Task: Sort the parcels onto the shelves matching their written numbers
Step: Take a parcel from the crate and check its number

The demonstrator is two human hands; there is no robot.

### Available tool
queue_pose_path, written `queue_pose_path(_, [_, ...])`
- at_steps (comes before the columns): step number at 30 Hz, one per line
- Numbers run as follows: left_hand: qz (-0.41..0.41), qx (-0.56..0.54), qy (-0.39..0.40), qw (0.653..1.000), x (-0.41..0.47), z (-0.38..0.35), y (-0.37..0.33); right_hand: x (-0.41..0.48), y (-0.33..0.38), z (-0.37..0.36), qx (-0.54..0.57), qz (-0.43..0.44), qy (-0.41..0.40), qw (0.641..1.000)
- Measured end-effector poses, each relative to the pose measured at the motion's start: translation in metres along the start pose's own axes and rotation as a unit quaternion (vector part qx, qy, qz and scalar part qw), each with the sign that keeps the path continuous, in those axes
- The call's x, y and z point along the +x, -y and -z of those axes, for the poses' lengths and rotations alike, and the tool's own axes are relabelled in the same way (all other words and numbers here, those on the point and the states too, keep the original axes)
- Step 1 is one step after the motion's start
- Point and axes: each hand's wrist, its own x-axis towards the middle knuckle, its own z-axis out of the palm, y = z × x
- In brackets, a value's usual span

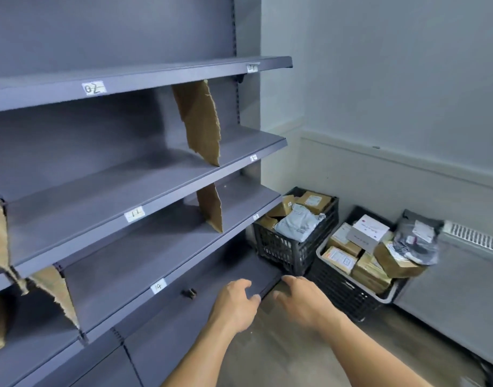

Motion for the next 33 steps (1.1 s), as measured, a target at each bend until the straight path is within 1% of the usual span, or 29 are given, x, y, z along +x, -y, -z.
queue_pose_path(5, [-0.024,0.003,0.036,0.999,0.029,-0.027,-0.039,0.012,-0.043,0.024,0.024,-0.051,-0.010,0.998])
queue_pose_path(10, [-0.042,0.006,0.064,0.997,0.070,-0.040,-0.061,0.036,-0.069,0.037,0.046,-0.093,-0.022,0.994])
queue_pose_path(14, [-0.064,0.002,0.077,0.995,0.114,-0.047,-0.075,0.064,-0.077,0.052,0.052,-0.123,-0.039,0.990])
queue_pose_path(21, [-0.111,0.015,0.091,0.990,0.200,-0.040,-0.099,0.129,-0.079,0.083,0.037,-0.145,-0.066,0.987])
queue_pose_path(28, [-0.106,0.032,0.124,0.986,0.263,-0.047,-0.102,0.182,-0.097,0.083,0.062,-0.178,-0.050,0.981])
queue_pose_path(33, [-0.098,0.041,0.142,0.984,0.297,-0.063,-0.113,0.212,-0.124,0.084,0.085,-0.202,-0.032,0.975])
